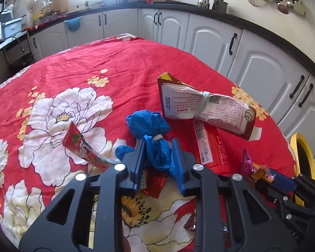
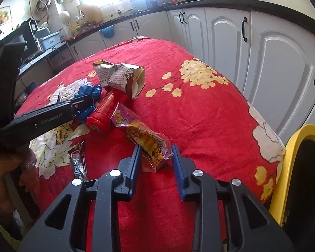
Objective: Collect trash
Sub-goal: 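Grasp the blue glove with the left tool while the right tool grasps the yellow snack packet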
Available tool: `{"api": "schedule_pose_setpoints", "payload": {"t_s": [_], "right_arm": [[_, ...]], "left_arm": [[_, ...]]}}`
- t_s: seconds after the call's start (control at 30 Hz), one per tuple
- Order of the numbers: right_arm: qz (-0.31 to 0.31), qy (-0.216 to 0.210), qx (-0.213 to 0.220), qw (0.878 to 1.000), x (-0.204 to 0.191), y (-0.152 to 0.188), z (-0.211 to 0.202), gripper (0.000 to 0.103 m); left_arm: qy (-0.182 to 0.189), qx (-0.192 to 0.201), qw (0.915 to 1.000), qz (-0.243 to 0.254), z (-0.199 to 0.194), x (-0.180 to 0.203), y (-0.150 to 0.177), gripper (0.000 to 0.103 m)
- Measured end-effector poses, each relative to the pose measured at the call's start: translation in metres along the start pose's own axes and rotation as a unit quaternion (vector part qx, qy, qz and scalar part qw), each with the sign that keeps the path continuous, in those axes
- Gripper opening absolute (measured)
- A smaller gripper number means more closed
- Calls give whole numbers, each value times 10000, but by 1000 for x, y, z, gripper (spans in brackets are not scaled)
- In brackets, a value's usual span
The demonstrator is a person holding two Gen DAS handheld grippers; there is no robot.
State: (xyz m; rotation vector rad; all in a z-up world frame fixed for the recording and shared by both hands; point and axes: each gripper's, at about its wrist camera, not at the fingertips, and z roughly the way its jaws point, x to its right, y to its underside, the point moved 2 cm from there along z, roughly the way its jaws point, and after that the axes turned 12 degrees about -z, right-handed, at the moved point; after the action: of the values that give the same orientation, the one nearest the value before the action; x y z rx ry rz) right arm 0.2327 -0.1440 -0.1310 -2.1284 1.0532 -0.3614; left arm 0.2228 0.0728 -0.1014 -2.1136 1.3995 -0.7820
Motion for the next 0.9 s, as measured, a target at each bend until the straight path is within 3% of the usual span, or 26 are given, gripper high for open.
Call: {"api": "schedule_pose_setpoints", "payload": {"t_s": [0.23,0.67,0.9], "right_arm": [[146,-31,47,9999,4,7,-10,13],[173,-131,157,9996,0,13,-29,9],[159,-165,273,9994,-4,11,-40,9]], "left_arm": [[113,33,9999,81,-9,1,5,5],[847,-34,9955,-422,-44,-13,6,3],[1010,153,9939,-428,-66,-7,1,3]]}}
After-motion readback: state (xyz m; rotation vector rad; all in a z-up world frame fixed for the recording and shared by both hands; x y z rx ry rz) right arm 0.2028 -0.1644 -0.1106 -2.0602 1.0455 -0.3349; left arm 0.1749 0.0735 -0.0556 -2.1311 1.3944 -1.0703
